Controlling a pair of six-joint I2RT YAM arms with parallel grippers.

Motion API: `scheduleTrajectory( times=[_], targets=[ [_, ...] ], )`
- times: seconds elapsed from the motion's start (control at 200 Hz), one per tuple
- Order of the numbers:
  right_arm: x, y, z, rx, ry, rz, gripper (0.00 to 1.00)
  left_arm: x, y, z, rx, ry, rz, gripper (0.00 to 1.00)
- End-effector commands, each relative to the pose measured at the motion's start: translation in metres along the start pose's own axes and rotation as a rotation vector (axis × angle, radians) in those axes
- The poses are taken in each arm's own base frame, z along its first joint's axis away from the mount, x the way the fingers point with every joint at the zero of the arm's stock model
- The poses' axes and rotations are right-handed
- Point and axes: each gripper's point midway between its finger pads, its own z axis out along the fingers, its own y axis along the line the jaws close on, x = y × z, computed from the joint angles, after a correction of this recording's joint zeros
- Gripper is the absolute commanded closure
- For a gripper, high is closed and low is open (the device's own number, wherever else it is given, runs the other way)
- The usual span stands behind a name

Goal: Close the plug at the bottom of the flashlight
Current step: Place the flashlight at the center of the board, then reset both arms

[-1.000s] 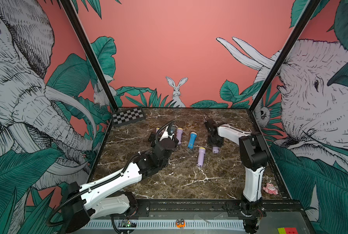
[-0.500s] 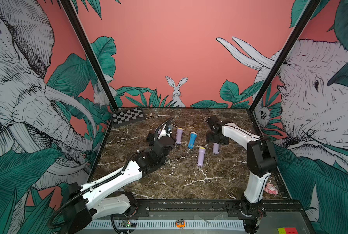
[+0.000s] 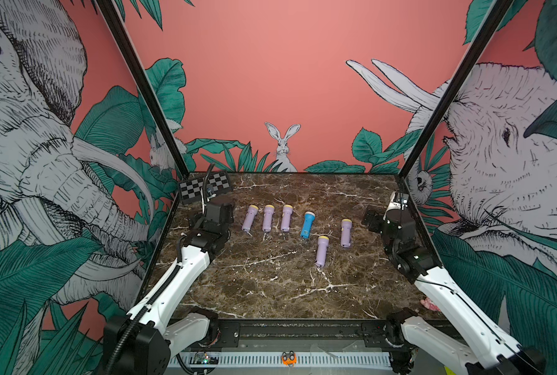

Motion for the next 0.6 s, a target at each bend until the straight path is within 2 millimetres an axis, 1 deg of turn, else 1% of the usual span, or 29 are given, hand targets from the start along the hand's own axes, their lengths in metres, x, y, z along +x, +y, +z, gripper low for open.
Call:
scheduleTrajectory(
  times=[0.0, 0.05, 0.1, 0.16, 0.265, 0.345, 0.375, 0.44, 0.49, 0.595],
  targets=[
    [-0.002, -0.030, 0.013, 0.142, -0.074, -0.045, 0.01, 0.003, 0.014, 0.009, -0.095, -0.031, -0.003, 0.01],
    [0.005, -0.038, 0.020, 0.182, -0.063, -0.064, 0.01, 0.004, 0.013, 0.014, -0.110, -0.042, 0.049, 0.01],
    [0.014, -0.045, 0.029, 0.232, -0.055, -0.084, 0.01, 0.007, 0.021, 0.021, -0.169, -0.042, 0.051, 0.01],
    [0.025, -0.055, 0.036, 0.291, -0.055, -0.094, 0.01, 0.011, 0.027, 0.030, -0.197, -0.027, 0.060, 0.01],
    [0.043, -0.061, 0.049, 0.310, -0.087, -0.184, 0.01, 0.016, 0.019, 0.043, -0.186, -0.042, 0.148, 0.00],
    [0.052, -0.065, 0.059, 0.320, -0.085, -0.193, 0.01, 0.023, 0.016, 0.055, -0.187, -0.045, 0.174, 0.01],
    [0.055, -0.065, 0.064, 0.314, -0.075, -0.202, 0.01, 0.026, 0.014, 0.060, -0.181, -0.054, 0.187, 0.01],
    [0.063, -0.063, 0.075, 0.289, -0.045, -0.227, 0.01, 0.030, 0.016, 0.068, -0.204, -0.056, 0.191, 0.01],
    [0.069, -0.060, 0.083, 0.253, -0.013, -0.213, 0.01, 0.035, 0.011, 0.074, -0.174, -0.072, 0.191, 0.00],
    [0.077, -0.050, 0.089, 0.178, -0.037, -0.196, 0.01, 0.043, 0.007, 0.083, -0.143, -0.102, 0.183, 0.01]
  ],
)
